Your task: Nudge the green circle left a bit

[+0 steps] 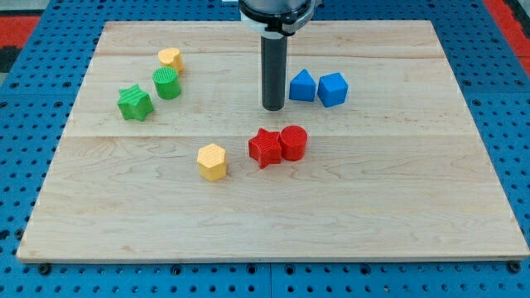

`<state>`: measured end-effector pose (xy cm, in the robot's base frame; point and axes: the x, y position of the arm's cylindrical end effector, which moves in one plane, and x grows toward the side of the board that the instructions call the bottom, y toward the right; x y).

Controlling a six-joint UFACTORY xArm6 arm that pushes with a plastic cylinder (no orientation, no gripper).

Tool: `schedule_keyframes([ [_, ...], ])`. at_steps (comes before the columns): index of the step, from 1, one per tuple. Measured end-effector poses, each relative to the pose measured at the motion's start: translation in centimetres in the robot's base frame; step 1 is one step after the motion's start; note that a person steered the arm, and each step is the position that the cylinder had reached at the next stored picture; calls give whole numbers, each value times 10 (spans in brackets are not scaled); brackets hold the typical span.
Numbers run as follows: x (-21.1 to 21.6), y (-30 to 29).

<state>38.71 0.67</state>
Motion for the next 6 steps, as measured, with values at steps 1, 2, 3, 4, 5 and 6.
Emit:
schedule_keyframes([
  [1, -37, -21],
  [2, -94, -44],
  [3, -83, -88],
  [4, -52, -126],
  [5, -20, -137],
  [6, -7, -131],
])
